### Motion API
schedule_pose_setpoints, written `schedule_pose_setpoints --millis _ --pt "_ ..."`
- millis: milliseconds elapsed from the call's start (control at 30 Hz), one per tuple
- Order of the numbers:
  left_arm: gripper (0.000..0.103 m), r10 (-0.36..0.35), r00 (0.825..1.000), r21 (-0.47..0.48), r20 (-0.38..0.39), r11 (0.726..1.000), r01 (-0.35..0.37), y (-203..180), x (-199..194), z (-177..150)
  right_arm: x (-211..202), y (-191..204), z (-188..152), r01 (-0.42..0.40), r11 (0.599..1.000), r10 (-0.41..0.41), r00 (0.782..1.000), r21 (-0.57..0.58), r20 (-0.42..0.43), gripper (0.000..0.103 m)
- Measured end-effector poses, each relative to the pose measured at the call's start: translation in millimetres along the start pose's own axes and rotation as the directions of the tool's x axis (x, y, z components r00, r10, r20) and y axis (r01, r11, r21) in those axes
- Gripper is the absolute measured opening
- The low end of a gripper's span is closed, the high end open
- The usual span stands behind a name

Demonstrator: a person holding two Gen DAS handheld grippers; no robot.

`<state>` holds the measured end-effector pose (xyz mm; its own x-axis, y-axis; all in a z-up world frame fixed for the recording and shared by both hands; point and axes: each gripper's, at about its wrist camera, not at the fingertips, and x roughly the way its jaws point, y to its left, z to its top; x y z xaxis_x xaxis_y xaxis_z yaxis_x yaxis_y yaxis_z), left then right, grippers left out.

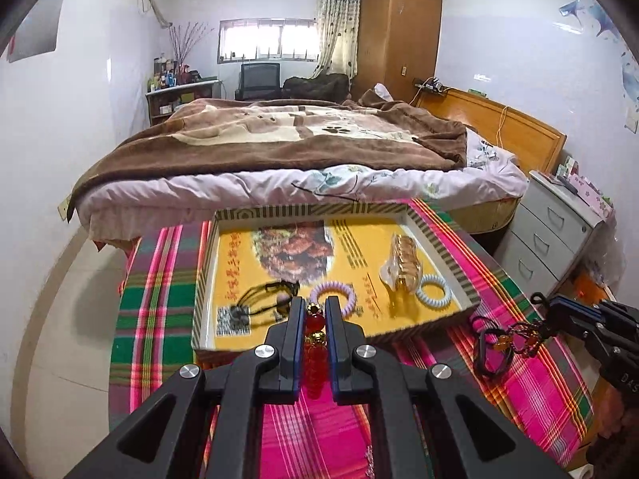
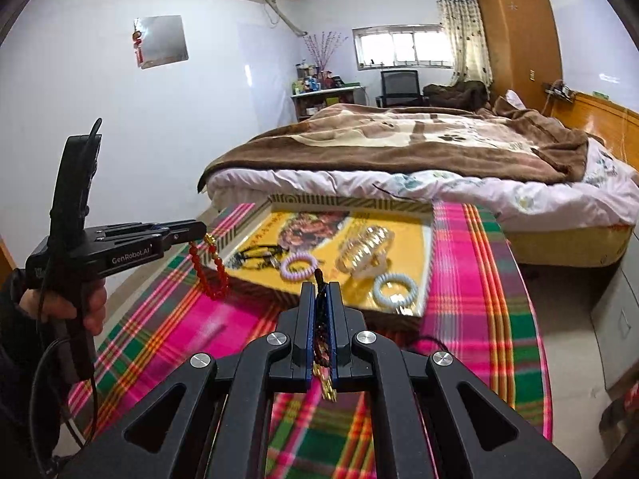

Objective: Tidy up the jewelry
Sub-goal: 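Carry the gold piece and red bracelet into the yellow box and open both grippers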

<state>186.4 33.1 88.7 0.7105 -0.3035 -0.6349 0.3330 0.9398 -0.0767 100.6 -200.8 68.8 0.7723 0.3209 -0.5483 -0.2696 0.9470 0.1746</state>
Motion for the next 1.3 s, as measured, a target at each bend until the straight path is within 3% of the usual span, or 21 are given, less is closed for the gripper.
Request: schedule_pose_setpoints --millis 333,767,1100,1300 --pt "0.01 -0.007 1.0 -0.009 0.005 1.0 0.007 22 29 34 59 10 42 -0.011 0.999 0.01 0.999 -0.032 -0.034 0.005" --pt "0.01 -0.052 0.998 -0.041 -0.031 0.998 0.05 46 101 66 156 -4 75 0.033 0.999 -0.034 0.99 -0.008 -0.14 0.005" --pt "0.01 -0.029 0.994 -0.089 -0.101 0.996 0.02 70 151 59 213 -11 78 0.081 0.997 -0.083 0.969 -0.017 -0.231 0.005" --pt "0.01 0.007 0.99 -0.112 -0.141 0.993 -0.022 85 167 51 232 -9 76 0.046 0.999 -0.044 0.96 0.001 -0.276 0.005"
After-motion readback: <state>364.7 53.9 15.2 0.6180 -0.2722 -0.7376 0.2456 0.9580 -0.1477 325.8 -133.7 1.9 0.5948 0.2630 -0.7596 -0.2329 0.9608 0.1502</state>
